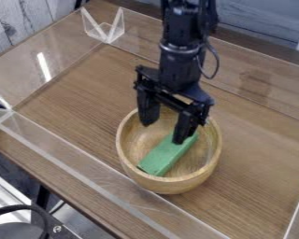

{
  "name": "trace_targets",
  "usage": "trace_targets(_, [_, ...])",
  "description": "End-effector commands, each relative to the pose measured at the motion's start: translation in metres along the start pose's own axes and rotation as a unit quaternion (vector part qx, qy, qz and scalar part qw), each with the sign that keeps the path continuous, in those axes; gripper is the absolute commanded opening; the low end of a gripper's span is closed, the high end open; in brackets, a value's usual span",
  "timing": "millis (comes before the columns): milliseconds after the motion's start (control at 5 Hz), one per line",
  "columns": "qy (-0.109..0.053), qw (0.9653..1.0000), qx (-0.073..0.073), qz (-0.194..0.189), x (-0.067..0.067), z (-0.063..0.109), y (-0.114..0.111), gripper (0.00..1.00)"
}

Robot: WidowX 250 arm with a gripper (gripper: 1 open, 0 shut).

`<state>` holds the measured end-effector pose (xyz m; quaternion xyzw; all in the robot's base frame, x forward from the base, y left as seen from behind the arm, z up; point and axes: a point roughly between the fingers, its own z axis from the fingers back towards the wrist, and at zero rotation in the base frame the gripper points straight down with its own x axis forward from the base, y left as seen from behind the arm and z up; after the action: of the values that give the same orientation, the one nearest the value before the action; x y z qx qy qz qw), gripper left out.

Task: Remove the green block from inside the brown bowl and put it on the table

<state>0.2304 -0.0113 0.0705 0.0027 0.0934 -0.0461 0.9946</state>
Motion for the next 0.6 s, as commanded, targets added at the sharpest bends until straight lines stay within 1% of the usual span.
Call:
trace_targets(0, [-0.017, 0.9998, 0.005, -0.009, 0.003, -0.001, -0.003, 1.00])
trace_targets(400, [-0.016, 0.9997, 0.006, -0.019, 0.003, -0.016, -0.008, 1.00])
